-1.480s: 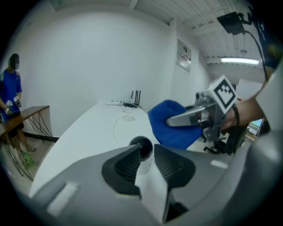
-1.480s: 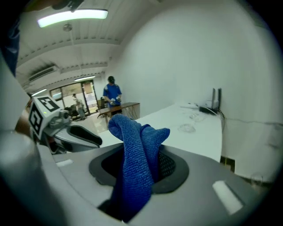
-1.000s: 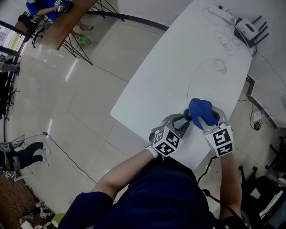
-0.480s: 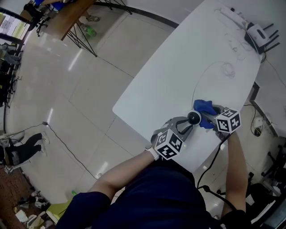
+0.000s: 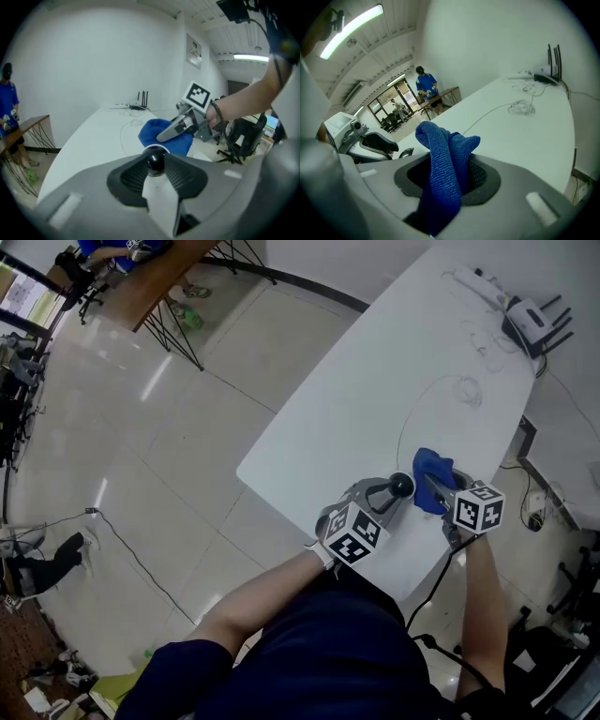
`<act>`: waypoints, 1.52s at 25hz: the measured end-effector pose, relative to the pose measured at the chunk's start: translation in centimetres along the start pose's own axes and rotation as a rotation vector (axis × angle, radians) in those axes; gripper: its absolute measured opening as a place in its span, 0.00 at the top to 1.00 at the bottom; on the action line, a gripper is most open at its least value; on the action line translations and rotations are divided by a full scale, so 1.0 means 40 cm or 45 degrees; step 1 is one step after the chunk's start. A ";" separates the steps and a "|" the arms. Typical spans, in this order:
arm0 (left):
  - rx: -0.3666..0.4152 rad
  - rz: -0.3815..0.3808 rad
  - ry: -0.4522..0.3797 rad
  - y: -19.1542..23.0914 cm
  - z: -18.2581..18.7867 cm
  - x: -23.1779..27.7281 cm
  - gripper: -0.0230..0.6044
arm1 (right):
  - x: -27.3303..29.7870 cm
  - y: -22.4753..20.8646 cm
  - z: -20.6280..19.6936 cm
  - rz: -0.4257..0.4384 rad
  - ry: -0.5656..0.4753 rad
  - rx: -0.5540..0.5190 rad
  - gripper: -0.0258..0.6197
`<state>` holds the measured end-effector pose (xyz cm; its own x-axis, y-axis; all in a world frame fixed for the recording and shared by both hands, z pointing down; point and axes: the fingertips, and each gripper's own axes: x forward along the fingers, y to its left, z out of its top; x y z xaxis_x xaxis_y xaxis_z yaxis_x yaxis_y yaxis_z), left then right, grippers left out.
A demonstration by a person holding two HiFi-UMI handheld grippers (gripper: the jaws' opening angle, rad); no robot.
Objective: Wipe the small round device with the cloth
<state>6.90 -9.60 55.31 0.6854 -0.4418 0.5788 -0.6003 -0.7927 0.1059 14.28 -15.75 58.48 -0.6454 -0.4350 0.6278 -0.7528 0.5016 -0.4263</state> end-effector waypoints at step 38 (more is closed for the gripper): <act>0.103 0.034 0.119 -0.010 -0.035 0.034 0.70 | 0.028 -0.019 -0.076 -0.017 -0.068 0.264 0.72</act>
<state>7.49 -9.30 57.18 0.6260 -0.4248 0.6540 -0.5797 -0.8144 0.0260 14.51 -14.34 61.47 -0.6373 -0.4824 0.6010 -0.7680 0.3337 -0.5466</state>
